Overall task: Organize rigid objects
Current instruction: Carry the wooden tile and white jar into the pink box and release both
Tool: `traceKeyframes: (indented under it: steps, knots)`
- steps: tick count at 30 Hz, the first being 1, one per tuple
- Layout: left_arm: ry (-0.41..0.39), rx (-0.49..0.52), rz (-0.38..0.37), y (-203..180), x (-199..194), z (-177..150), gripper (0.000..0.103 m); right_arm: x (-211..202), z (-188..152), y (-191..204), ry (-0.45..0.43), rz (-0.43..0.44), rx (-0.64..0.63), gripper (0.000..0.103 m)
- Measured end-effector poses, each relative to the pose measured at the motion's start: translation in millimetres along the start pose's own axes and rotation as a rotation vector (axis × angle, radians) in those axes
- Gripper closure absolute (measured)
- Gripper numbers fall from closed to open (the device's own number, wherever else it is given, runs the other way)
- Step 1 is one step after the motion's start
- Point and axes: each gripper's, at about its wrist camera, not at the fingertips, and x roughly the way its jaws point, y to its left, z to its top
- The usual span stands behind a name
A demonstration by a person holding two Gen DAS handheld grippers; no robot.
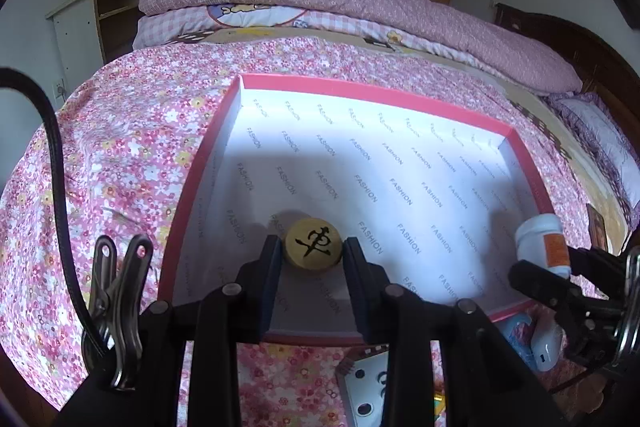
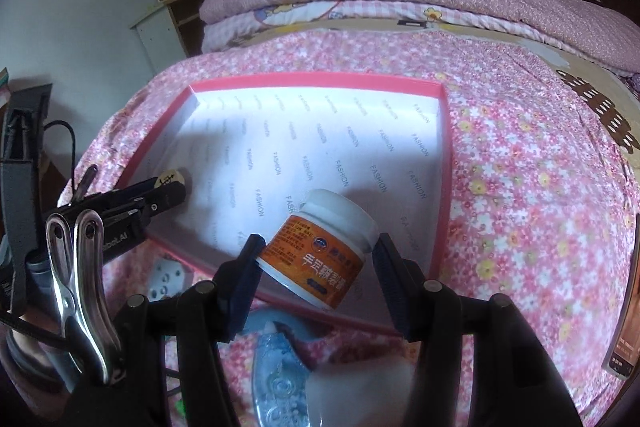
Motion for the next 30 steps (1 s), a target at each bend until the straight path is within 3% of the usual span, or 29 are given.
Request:
traceKeyframes:
  steps: [16,30]
  knots:
    - [0.036,0.047,0.104,-15.3,6.5,-2.1,0.07,23.4,6.9,4.1,0.07,-0.064,-0.088,0.046]
    - [0.05,0.038,0.119,-21.3,3.5,-5.5,0.07,31.4,14.0,0.2,0.084,-0.091,-0.159,0.047]
